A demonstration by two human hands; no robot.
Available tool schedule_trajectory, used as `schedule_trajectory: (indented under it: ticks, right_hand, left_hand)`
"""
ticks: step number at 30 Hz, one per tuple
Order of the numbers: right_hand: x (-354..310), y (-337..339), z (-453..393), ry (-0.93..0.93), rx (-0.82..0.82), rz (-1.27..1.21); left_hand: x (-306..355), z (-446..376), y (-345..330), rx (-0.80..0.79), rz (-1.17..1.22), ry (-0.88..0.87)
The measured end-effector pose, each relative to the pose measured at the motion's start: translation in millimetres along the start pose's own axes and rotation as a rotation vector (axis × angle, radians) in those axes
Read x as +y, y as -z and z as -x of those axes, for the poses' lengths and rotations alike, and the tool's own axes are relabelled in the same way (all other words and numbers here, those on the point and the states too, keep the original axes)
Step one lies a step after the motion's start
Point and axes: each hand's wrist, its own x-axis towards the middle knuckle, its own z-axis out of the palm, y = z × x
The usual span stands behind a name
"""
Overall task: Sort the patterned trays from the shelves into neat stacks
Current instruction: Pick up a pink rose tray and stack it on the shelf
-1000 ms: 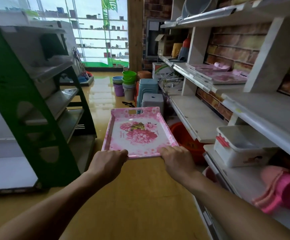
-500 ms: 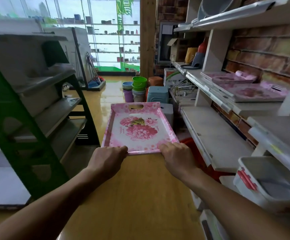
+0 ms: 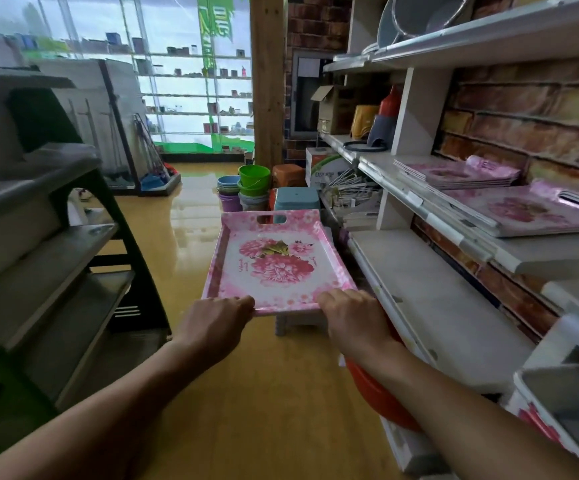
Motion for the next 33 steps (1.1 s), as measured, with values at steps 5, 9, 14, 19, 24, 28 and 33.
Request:
schedule_trajectory:
  ticks: [5, 9, 14, 19, 24, 28, 33]
  right_hand:
    - [10.6, -31.0, -51.4, -0.064, -0.058, 0.032]
    - [18.9, -52.7, -84.5, -0.108, -0.046, 0.057]
    - [39.8, -76.5, -115.2, -0.128, -0.045, 0.075]
    - [79.0, -108.2, -141.0, -0.148, -0.059, 0.085]
    - [130.7, -144.2, -170.1, -0.196, -0.070, 0.072]
    - [180.2, -168.6, -198.0, -0.233, -0.054, 0.065]
    - [242.3, -188.7, -225.3, -0.270, -0.057, 0.084]
  left_hand:
    - [-36.0, -67.3, -12.5, -0.008, 0.011, -0.067]
    - [-57.8, -113.2, -28.5, 0.006, 0.034, -0.120]
    - [-71.3, -168.2, -47.5, 0.022, 0.053, -0.151]
    - [-67.6, -230.3, -70.5, 0.033, 0.053, -0.171]
    - [-56.6, -304.6, -85.9, 0.039, 0.021, -0.211]
    - [-42.8, -370.0, -91.1, 0.053, 0.000, -0.240]
    - [-20.8, -443.5, -90.1, 0.088, -0.008, -0.276]
